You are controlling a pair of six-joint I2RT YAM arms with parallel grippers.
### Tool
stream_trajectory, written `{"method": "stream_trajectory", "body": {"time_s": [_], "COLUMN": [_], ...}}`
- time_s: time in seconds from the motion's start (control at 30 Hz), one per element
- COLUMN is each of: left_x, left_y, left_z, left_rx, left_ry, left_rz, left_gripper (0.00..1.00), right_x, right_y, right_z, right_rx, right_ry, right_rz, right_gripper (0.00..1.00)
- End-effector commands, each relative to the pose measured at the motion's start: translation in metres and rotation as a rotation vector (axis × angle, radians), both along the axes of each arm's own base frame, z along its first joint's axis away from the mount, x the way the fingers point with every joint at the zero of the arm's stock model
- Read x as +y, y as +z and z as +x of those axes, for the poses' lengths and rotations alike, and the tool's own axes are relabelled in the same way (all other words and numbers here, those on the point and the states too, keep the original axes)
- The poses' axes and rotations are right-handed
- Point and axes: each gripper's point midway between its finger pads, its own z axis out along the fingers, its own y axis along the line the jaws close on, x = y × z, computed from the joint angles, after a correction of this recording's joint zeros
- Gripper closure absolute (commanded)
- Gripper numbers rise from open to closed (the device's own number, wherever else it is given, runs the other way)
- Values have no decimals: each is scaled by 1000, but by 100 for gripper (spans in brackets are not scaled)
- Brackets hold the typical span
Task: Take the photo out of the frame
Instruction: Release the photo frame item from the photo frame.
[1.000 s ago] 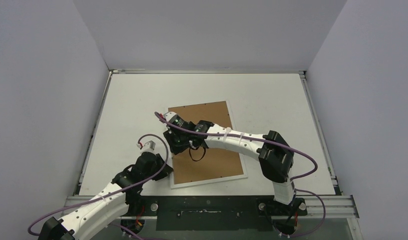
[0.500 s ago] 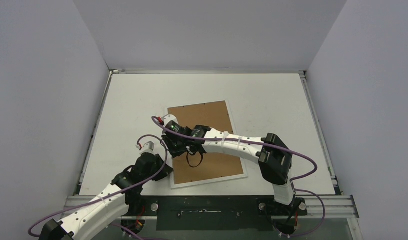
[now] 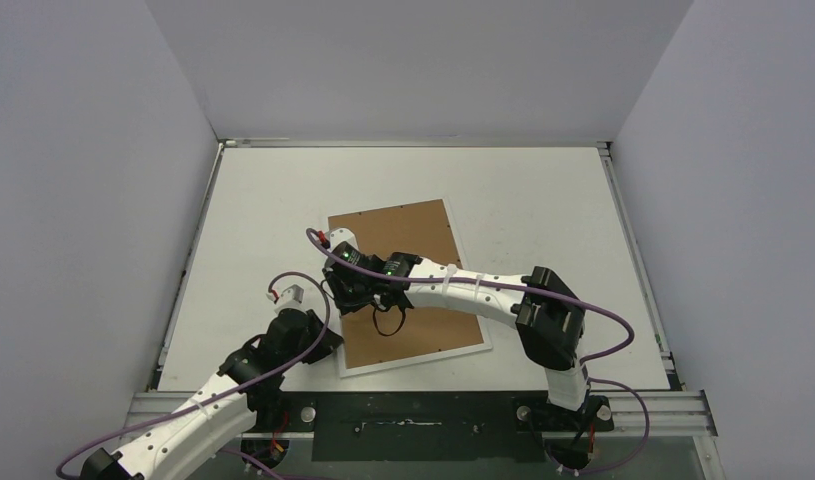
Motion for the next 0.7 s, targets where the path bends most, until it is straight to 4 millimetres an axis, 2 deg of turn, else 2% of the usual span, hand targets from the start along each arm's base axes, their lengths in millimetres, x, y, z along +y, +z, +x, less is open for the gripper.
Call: {"method": "stream_trajectory", "body": {"time_s": [0.0, 0.37, 0.67], "left_x": [4, 5, 4], "left_y": [-7, -8, -7], "left_z": [-2, -3, -2], "left_rx": [15, 20, 22], "left_ry": [18, 17, 11], "left_rz": [12, 20, 23], "left_gripper": [100, 100, 100], "right_x": [52, 52, 33], "right_y": [58, 85, 102], "right_z": [-28, -29, -16], "right_rx": [46, 6, -60], "right_ry": [92, 109, 76], "right_rz": [282, 307, 293], "right_gripper": [100, 100, 100]}}
